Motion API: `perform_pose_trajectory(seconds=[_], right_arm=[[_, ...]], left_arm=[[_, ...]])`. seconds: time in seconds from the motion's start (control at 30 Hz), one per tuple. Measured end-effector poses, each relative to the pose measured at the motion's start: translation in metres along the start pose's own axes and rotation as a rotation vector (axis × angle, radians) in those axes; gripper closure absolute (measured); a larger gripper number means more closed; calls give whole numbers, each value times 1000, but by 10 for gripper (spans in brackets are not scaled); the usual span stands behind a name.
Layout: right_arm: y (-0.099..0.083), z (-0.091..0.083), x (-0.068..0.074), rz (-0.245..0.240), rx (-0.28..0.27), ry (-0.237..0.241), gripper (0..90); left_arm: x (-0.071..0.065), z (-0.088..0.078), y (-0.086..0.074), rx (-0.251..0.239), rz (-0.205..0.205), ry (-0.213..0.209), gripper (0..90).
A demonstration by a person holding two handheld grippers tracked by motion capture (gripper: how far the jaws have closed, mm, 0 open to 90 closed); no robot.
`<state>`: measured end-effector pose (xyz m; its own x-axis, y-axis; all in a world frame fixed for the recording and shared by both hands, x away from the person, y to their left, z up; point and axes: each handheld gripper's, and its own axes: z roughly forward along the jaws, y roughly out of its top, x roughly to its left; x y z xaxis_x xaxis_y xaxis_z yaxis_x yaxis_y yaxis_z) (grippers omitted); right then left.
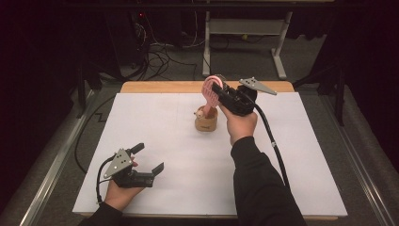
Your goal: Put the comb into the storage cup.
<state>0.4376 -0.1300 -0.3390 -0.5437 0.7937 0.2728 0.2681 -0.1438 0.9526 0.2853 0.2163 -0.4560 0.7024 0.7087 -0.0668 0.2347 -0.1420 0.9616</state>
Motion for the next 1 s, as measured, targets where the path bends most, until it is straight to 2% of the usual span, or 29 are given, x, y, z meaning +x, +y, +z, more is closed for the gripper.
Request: perform_pose_trajectory(seconds=[1.0], right_arm=[[-6,11,4,-17,27,0,700]], left_arm=[[-1,-1,0,-8,-4,1,0]])
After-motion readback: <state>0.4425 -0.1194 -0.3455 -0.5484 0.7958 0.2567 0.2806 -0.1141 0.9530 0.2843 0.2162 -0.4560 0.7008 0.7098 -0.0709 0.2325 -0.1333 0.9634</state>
